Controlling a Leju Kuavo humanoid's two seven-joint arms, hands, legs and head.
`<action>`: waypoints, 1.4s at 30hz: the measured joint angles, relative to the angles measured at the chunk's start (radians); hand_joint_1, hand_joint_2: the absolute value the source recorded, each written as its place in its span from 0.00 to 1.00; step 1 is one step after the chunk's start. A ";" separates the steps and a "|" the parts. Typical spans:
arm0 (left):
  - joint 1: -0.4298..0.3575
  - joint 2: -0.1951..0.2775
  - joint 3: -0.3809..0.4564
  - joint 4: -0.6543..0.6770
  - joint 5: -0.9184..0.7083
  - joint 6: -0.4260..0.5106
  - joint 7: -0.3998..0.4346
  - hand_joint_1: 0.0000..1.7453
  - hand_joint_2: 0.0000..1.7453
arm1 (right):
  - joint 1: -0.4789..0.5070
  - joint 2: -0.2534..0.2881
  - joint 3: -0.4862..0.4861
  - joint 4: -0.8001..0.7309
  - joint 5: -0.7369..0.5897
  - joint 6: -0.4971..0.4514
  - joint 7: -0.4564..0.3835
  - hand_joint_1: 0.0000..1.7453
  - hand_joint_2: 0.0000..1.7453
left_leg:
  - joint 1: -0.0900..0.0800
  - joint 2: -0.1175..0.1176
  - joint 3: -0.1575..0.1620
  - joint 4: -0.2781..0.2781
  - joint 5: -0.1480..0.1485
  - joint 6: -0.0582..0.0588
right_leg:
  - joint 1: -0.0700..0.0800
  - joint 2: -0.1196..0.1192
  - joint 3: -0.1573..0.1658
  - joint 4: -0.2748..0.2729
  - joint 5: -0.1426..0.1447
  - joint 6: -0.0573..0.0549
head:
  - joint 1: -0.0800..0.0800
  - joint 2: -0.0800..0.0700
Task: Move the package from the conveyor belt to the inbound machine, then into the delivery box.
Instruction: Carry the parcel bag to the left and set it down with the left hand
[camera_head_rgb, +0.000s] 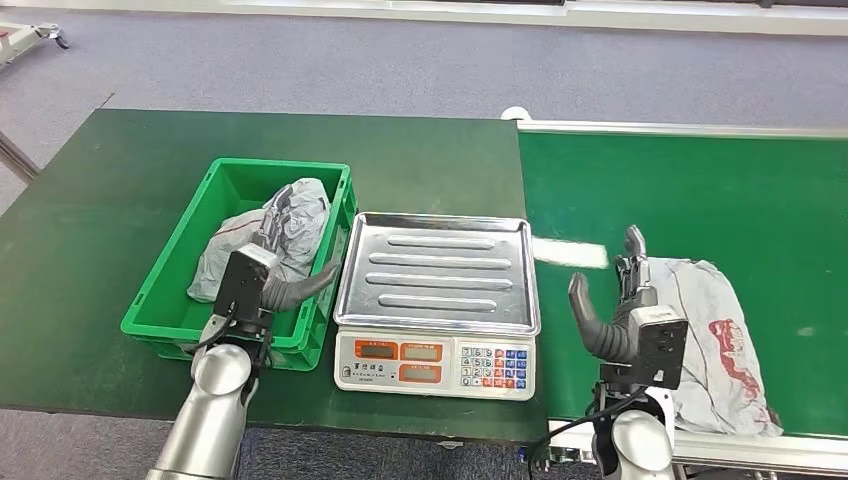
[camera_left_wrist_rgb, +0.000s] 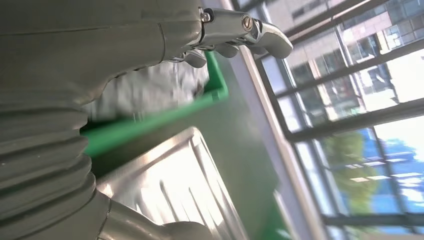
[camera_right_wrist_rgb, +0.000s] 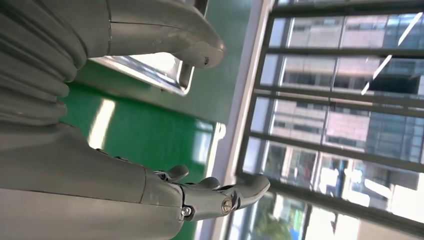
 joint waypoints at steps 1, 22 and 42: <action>0.018 -0.018 -0.003 -0.016 0.033 -0.007 -0.008 0.00 1.00 | -0.003 0.000 0.008 0.003 0.031 -0.037 -0.007 0.00 1.00 | 0.000 0.000 0.000 0.000 0.000 0.000 | 0.000 0.000 0.000 0.000 0.000 0.000 | 0.000 0.000; 0.048 -0.149 -0.066 -0.032 0.169 0.082 -0.007 0.00 1.00 | -0.083 0.011 0.088 0.220 -0.034 -0.059 0.043 0.00 0.00 | 0.001 -0.001 0.000 0.000 0.000 0.000 | 0.001 -0.002 0.000 0.000 0.000 0.000 | 0.000 0.000; 0.043 -0.150 -0.083 -0.017 0.138 0.085 -0.011 0.00 1.00 | -0.131 0.024 0.165 0.271 0.014 -0.023 0.066 0.00 1.00 | 0.001 -0.001 0.000 0.000 0.001 0.000 | 0.001 -0.002 0.000 0.000 0.000 0.000 | 0.000 0.000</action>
